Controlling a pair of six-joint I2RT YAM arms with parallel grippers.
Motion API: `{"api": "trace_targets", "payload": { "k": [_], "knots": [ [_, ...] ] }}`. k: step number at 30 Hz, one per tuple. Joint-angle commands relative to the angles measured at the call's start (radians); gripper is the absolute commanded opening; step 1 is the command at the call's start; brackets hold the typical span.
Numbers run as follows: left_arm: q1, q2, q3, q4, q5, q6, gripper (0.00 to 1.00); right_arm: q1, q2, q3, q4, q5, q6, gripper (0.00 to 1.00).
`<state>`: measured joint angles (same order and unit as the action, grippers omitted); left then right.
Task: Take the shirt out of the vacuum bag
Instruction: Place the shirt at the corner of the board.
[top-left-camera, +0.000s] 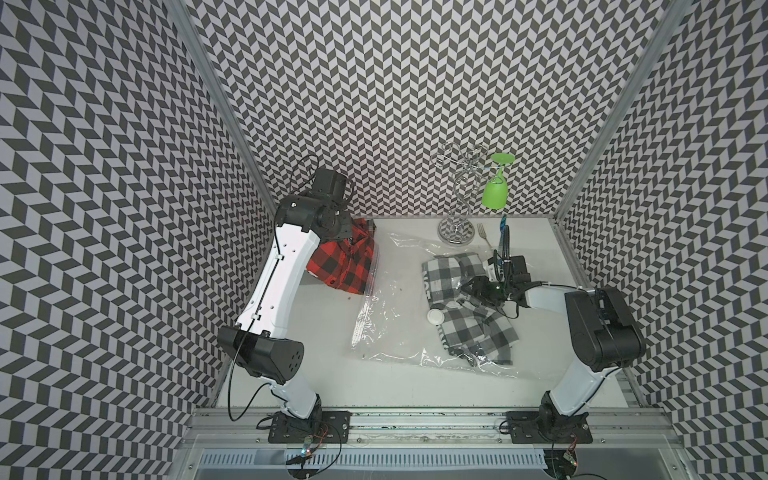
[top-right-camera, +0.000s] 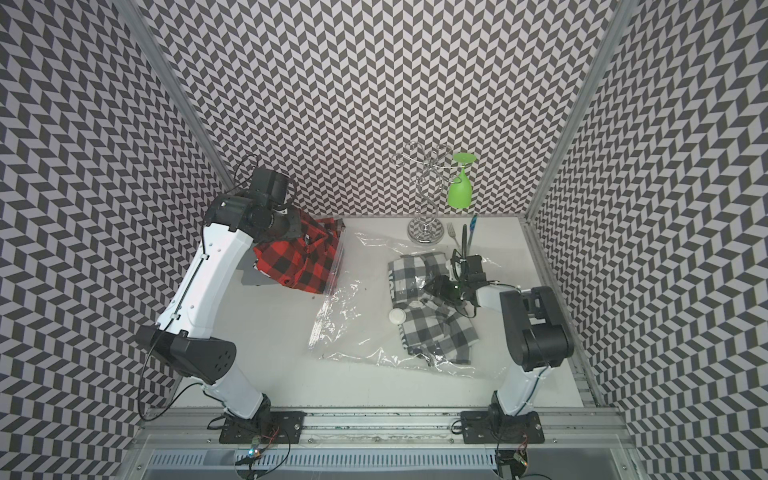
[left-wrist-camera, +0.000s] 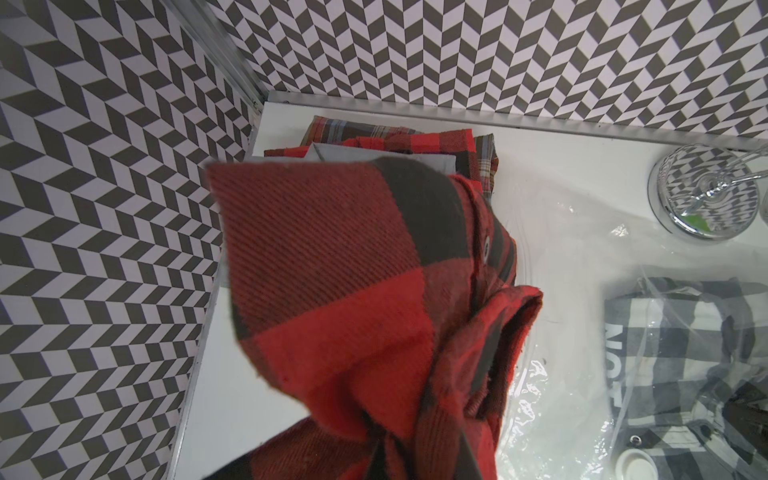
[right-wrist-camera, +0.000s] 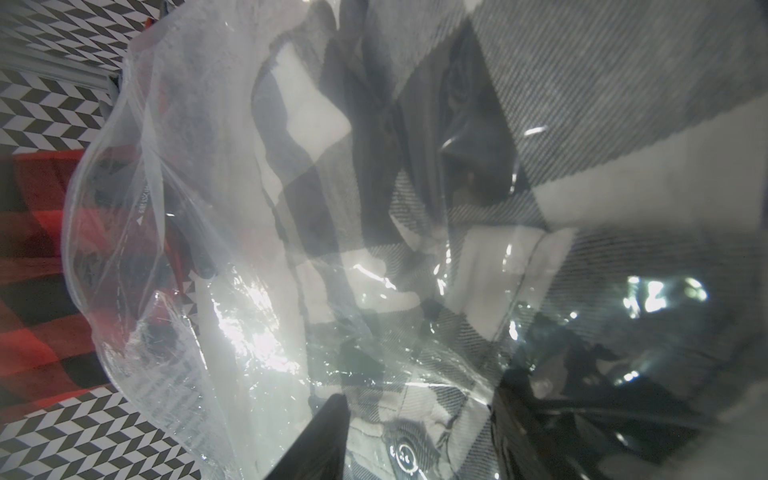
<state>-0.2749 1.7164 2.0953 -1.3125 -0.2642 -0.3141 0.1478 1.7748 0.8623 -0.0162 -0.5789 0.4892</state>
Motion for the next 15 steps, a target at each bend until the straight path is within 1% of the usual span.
{"api": "trace_targets", "payload": {
  "k": [1, 7, 15],
  "knots": [
    [0.001, 0.031, 0.051, -0.01, -0.027, -0.016, 0.0, 0.003, 0.064, -0.034, -0.062, 0.071, -0.014, 0.57],
    [0.026, 0.086, 0.095, 0.014, -0.02, -0.008, 0.0, 0.004, 0.058, -0.047, -0.057, 0.073, -0.018, 0.57],
    [0.15, 0.142, 0.159, 0.062, 0.075, 0.0, 0.0, 0.003, 0.059, -0.059, -0.062, 0.084, -0.026, 0.57]
  ]
}}
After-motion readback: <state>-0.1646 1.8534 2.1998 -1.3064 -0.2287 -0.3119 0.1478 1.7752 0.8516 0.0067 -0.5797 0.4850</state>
